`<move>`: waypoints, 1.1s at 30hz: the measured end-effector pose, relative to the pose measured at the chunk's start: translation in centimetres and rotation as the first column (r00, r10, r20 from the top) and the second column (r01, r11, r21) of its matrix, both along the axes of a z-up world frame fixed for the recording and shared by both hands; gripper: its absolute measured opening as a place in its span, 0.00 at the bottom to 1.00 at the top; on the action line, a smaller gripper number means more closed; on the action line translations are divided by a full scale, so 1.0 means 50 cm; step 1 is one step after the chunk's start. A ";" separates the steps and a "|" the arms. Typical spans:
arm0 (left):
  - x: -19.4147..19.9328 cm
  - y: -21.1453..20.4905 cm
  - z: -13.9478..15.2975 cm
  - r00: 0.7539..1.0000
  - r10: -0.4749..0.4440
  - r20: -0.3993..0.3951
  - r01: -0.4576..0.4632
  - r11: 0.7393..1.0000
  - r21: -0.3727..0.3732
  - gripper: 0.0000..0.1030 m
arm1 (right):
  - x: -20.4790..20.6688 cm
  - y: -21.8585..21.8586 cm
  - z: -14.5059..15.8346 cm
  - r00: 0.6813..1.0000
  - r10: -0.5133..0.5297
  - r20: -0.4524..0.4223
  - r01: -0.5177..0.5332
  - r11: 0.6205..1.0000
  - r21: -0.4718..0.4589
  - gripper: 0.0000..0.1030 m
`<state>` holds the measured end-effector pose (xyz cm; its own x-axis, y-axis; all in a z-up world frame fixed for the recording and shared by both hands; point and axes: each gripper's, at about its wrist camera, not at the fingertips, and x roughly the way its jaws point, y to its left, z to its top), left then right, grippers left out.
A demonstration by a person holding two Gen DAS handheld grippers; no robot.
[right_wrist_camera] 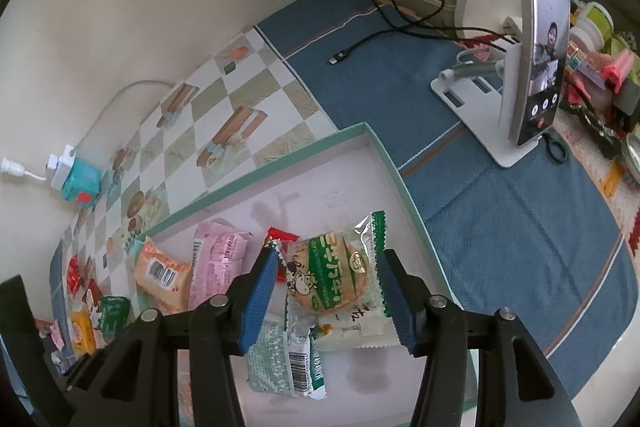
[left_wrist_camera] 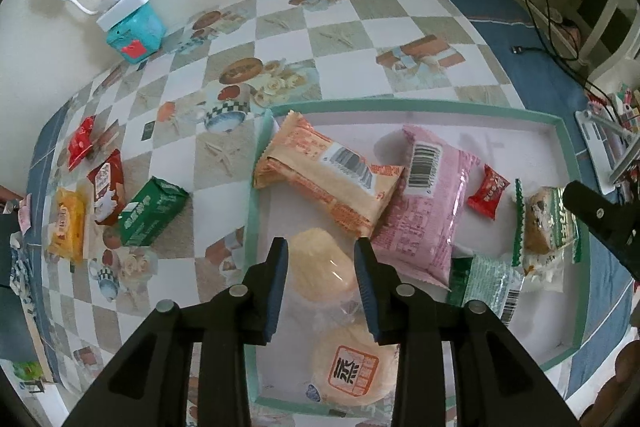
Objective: Organize snacks
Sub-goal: 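Open the left tool to drop the cake while the right tool releases the green bun in the tray, then withdraw both tools from the tray toward the remaining snacks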
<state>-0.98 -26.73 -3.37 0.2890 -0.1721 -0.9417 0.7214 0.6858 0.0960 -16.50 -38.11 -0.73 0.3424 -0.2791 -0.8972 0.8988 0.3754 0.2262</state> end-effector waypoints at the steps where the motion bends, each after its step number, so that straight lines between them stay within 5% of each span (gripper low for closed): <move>1: 0.004 0.003 0.004 1.000 0.009 0.001 -0.009 1.000 -0.004 0.39 | 0.001 0.001 0.000 1.000 0.002 -0.005 -0.002 1.000 -0.002 0.56; 9: 0.037 0.036 0.035 0.995 0.099 -0.016 -0.100 0.993 -0.067 0.69 | 0.014 0.008 0.005 0.998 0.022 -0.063 -0.024 0.999 -0.032 0.63; 12: 0.054 0.051 0.042 0.990 0.138 -0.016 -0.139 0.986 -0.088 0.73 | 0.029 0.020 0.012 0.995 0.044 -0.087 -0.048 0.997 -0.053 0.64; 16: 0.081 0.078 0.043 0.979 0.204 -0.024 -0.206 0.973 -0.105 0.88 | 0.050 0.041 0.026 0.992 0.078 -0.102 -0.087 0.993 -0.084 0.75; 22: 0.118 0.122 0.035 0.955 0.294 -0.037 -0.297 0.949 -0.104 0.93 | 0.087 0.076 0.041 0.984 0.130 -0.125 -0.145 0.983 -0.116 0.78; 26: 0.140 0.148 0.028 0.944 0.323 -0.062 -0.327 0.940 -0.091 0.93 | 0.100 0.093 0.042 0.982 0.149 -0.116 -0.161 0.982 -0.099 0.92; 33: 0.184 0.215 0.026 0.902 0.418 -0.103 -0.428 0.898 -0.100 0.93 | 0.121 0.123 0.046 0.976 0.175 -0.133 -0.189 0.977 -0.100 0.98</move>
<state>8.22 -15.98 -2.10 0.2864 -0.1601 -0.9446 0.3626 0.9307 -0.0478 -10.43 -31.96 1.58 0.2861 -0.3228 -0.9022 0.8312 0.5520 0.0661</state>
